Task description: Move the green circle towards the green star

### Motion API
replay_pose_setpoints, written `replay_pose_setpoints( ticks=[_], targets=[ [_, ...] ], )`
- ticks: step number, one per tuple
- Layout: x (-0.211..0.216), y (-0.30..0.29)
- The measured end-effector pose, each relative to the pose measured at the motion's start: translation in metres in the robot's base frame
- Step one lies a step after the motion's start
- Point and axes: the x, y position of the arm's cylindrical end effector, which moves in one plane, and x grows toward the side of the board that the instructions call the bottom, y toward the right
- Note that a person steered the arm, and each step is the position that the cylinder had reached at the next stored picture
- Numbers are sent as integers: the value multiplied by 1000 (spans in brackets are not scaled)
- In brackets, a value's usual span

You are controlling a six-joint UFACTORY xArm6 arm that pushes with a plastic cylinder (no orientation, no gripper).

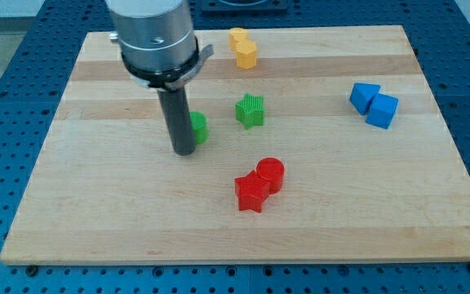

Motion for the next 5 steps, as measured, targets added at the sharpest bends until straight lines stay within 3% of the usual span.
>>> replay_pose_setpoints(
  ticks=[2, 3, 5],
  targets=[
    [-8, 4],
    [12, 8],
    [96, 9]
  ],
)
